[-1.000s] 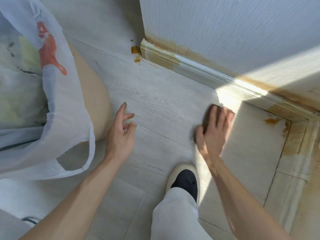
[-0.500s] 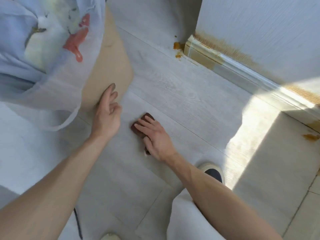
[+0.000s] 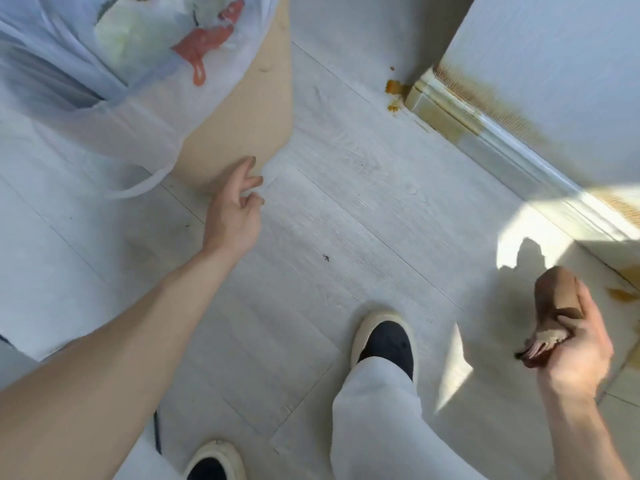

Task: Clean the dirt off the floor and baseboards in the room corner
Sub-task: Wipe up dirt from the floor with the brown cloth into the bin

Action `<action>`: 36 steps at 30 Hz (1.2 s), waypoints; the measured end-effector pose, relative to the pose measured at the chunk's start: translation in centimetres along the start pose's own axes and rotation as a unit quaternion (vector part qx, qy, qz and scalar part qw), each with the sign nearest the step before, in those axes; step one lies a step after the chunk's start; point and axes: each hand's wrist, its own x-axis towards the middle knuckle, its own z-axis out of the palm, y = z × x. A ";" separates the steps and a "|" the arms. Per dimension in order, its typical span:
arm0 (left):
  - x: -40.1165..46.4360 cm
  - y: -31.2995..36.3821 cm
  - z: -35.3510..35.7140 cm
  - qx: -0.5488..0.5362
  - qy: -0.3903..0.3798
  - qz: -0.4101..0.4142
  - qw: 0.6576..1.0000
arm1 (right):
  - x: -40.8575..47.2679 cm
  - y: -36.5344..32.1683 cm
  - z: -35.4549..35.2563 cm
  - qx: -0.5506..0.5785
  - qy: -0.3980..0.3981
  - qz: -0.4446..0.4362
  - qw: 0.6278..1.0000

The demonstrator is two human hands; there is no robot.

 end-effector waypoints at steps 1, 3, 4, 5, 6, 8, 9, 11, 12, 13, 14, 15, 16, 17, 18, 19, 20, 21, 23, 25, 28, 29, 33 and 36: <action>-0.1 -0.1 -0.1 -0.004 0.008 -0.006 1.000 | 0.2 1.5 -0.6 -0.096 0.051 -0.047 0.993; -0.2 -0.8 -0.3 -0.014 0.021 -0.014 1.000 | -0.4 4.7 0.2 -0.172 0.086 -0.082 0.978; -0.3 -1.0 -0.5 -0.019 0.027 -0.019 0.999 | -0.6 5.7 1.4 -0.216 0.081 -0.091 0.969; -0.3 -1.2 -0.7 -0.021 0.032 -0.027 0.999 | 0.0 6.1 3.1 -0.304 0.073 -0.137 0.940; -0.3 -1.4 -0.9 -0.023 0.035 -0.032 0.999 | 0.8 5.8 5.2 -0.363 0.058 -0.173 0.914; -0.7 -1.9 -1.4 -0.024 0.042 -0.037 0.998 | 1.7 5.0 10.4 -0.432 -0.008 -0.237 0.870; -0.9 -2.2 -1.7 -0.025 0.043 -0.037 0.998 | 1.6 4.9 13.4 -0.451 -0.056 -0.269 0.849; -1.3 -2.8 -2.3 -0.017 0.036 -0.034 0.999 | 1.0 5.0 20.0 -0.461 -0.157 -0.335 0.807; -1.5 -3.2 -2.8 -0.011 0.030 -0.031 0.999 | 0.5 5.0 23.5 -0.457 -0.214 -0.368 0.781; -1.8 -3.4 -3.1 -0.007 0.024 -0.027 0.999 | 0.1 4.9 26.7 -0.452 -0.265 -0.393 0.755; -2.2 -3.6 -3.5 -0.006 0.019 -0.024 1.000 | -0.3 4.7 29.7 -0.450 -0.320 -0.408 0.727; -2.3 -3.7 -3.8 -0.009 0.012 -0.023 1.000 | -0.6 4.1 32.1 -0.442 -0.369 -0.416 0.704; -2.4 -4.0 -4.3 -0.009 0.007 -0.026 1.000 | -1.1 3.6 33.7 -0.433 -0.416 -0.403 0.691; -2.4 -4.1 -4.7 -0.009 0.004 -0.028 1.000 | -1.3 2.9 34.3 -0.423 -0.455 -0.377 0.686; -2.4 -4.2 -5.0 -0.013 0.005 -0.032 0.999 | -1.5 2.2 33.9 -0.418 -0.484 -0.345 0.687; -2.4 -4.3 -5.2 -0.020 0.011 -0.038 0.999 | -1.5 1.4 32.6 -0.418 -0.497 -0.316 0.692; -2.4 -4.4 -5.3 -0.030 0.019 -0.045 0.998 | -1.5 0.8 30.8 -0.418 -0.505 -0.290 0.698; -2.4 -4.5 -5.3 -0.038 0.025 -0.049 0.998 | -1.6 0.5 28.7 -0.418 -0.510 -0.265 0.704; -2.3 -4.7 -4.9 -0.053 0.033 -0.050 0.997 | -3.5 1.3 24.4 -0.422 -0.522 -0.214 0.710; -2.3 -4.9 -4.7 -0.057 0.028 -0.051 0.997 | -6.3 3.6 21.2 -0.424 -0.577 -0.212 0.665; -2.2 -5.2 -4.8 -0.047 0.021 -0.052 0.997 | -8.2 5.6 20.0 -0.475 -0.624 -0.297 0.545; -2.2 -5.3 -5.0 -0.046 0.019 -0.054 0.997 | -8.1 5.4 20.1 -0.505 -0.623 -0.326 0.501; -2.3 -5.6 -5.7 -0.049 0.025 -0.062 0.997 | -8.4 4.5 20.8 -0.607 -0.523 -0.472 0.368; -2.3 -5.8 -5.8 -0.052 0.031 -0.069 0.996 | -9.3 5.6 21.2 -0.554 -0.505 -0.558 0.355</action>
